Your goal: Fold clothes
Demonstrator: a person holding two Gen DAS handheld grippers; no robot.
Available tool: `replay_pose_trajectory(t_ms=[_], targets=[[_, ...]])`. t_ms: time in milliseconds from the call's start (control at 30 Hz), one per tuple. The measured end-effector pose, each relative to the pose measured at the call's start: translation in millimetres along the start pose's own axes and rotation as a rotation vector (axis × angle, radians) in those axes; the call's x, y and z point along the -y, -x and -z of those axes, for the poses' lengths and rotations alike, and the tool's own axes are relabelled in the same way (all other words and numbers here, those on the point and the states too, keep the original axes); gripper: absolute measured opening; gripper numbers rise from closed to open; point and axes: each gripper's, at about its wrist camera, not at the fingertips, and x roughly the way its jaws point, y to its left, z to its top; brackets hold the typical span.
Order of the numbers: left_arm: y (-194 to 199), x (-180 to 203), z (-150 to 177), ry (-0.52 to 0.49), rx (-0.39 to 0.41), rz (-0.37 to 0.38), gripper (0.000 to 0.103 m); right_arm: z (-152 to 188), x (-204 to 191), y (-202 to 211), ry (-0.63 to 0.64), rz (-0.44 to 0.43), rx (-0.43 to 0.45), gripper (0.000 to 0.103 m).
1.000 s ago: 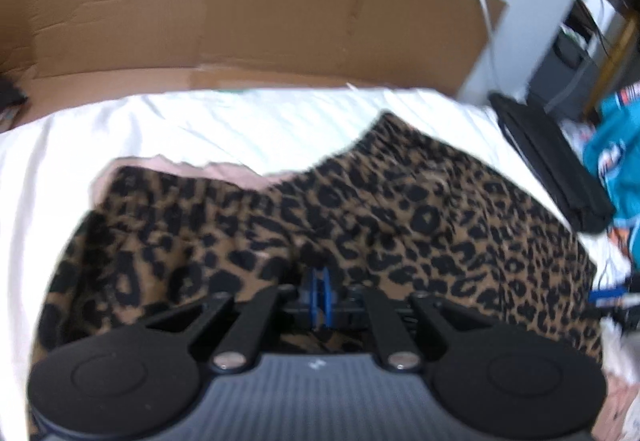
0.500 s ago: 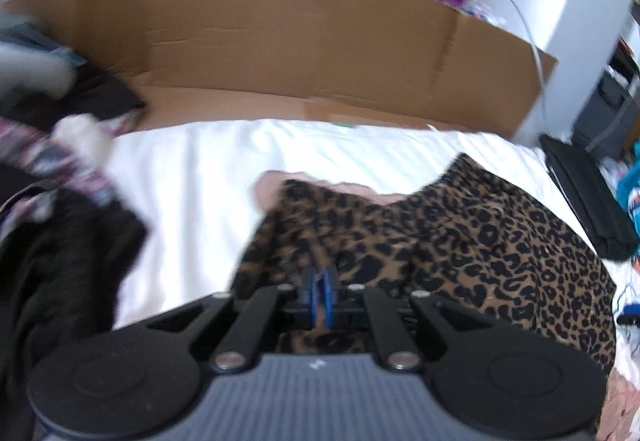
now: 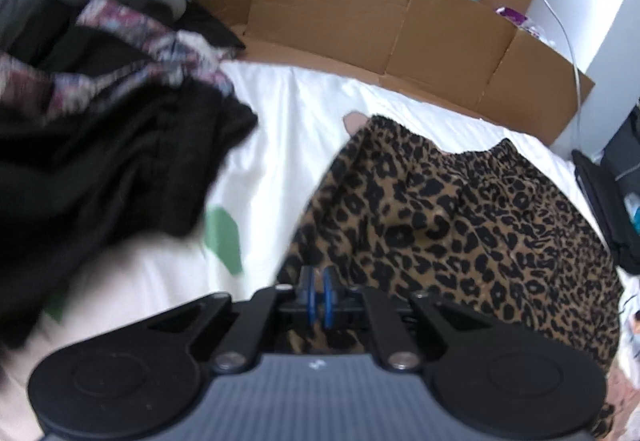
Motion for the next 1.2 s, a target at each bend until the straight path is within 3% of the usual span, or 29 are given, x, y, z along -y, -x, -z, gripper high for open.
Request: replay_pose_trajectory(t_ms=[233, 367, 467, 567, 867, 967, 1200], targets=[[-12.0, 21.2, 24.6, -0.077, -0.074, 0.082, 0.004, 5.3, -16.1, 5.4, 0.015, -0.002, -0.001, 0.051], [-26.0, 19.6, 44.3, -0.124, -0.137, 0.030, 0.006, 10.1, -29.3, 7.0, 0.036, -0.012, -0.024, 0.051], [-27.1, 15.8, 45.5, -0.147, -0.132, -0.020, 0.003, 13.1, -40.7, 5.5, 0.066, -0.025, -0.037, 0.051], [-19.3, 15.7, 37.2, -0.165, -0.103, -0.029, 0.004, 14.6, -50.2, 2.2, 0.081, -0.044, -0.047, 0.051], [-31.4, 30.5, -12.2, -0.199, -0.019, 0.055, 0.004, 10.3, -70.8, -7.2, 0.104, -0.069, -0.054, 0.051], [-40.1, 39.9, -29.2, -0.240, -0.015, 0.109, 0.007, 8.5, -73.5, -5.9, 0.103, -0.074, -0.048, 0.051], [-65.8, 60.4, -44.2, -0.308, -0.045, 0.110, 0.007, 6.2, -77.6, -3.8, 0.103, -0.083, -0.037, 0.051]])
